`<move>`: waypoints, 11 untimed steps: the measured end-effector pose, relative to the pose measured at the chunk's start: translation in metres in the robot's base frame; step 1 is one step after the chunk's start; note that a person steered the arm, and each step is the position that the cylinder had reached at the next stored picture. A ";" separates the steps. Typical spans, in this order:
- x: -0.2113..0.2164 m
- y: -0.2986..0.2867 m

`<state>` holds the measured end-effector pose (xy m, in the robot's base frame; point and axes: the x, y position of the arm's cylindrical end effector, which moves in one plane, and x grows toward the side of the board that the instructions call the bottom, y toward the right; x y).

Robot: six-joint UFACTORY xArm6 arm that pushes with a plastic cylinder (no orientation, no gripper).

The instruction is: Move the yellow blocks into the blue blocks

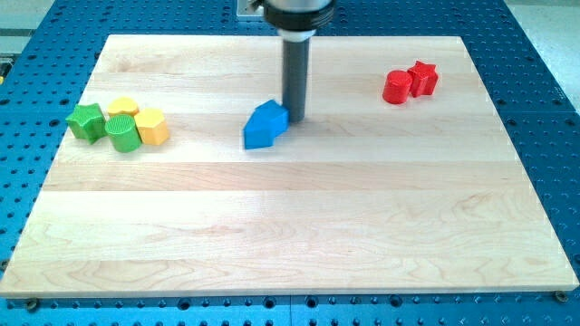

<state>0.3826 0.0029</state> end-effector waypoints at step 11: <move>0.058 -0.130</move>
